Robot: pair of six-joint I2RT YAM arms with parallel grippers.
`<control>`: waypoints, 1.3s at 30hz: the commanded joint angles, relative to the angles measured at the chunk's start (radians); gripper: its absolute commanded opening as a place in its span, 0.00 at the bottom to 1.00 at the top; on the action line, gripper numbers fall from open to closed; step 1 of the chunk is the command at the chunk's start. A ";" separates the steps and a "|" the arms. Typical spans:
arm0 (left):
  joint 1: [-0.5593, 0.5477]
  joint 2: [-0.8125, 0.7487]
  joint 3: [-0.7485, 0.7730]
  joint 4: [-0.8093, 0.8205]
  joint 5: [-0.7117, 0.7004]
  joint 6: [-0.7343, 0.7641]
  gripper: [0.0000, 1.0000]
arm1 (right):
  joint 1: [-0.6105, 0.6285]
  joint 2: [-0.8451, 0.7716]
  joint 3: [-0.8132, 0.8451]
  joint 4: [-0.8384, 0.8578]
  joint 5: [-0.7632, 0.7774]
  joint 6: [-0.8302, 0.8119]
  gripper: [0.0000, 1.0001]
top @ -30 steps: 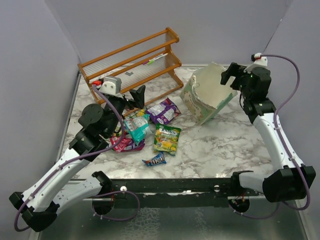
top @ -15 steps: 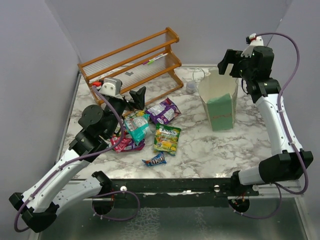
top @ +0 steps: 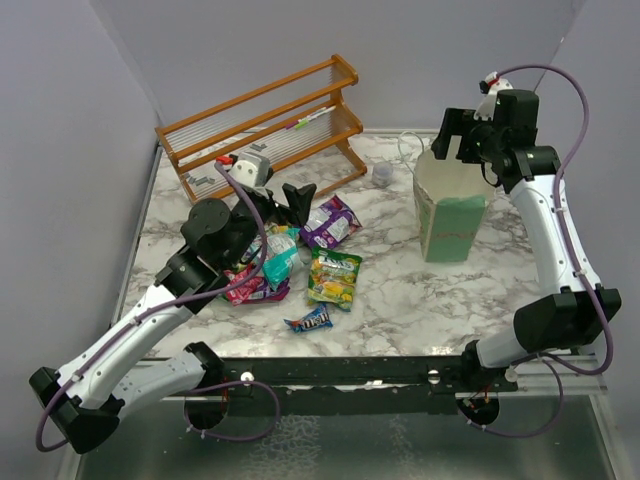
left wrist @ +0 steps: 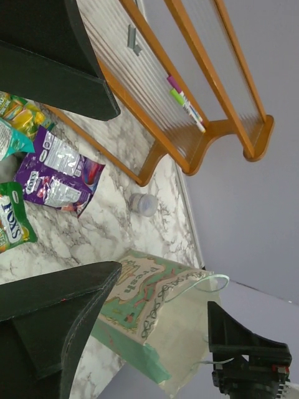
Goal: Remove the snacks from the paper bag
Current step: Adjust the paper bag at the center of the board.
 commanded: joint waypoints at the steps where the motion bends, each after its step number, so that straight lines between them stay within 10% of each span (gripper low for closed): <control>1: 0.006 0.011 0.015 0.020 0.092 -0.049 0.99 | 0.001 -0.010 0.060 -0.107 0.128 -0.024 0.99; 15: -0.008 0.375 0.105 0.194 0.431 -0.363 0.99 | 0.001 -0.043 0.011 -0.160 0.296 -0.072 0.99; 32: -0.163 0.941 0.683 0.197 0.084 -0.272 0.91 | 0.001 -0.154 -0.059 -0.077 0.222 -0.072 0.99; 39: -0.159 1.064 0.848 0.116 0.032 -0.214 0.63 | 0.001 -0.189 -0.066 -0.067 0.218 -0.079 0.99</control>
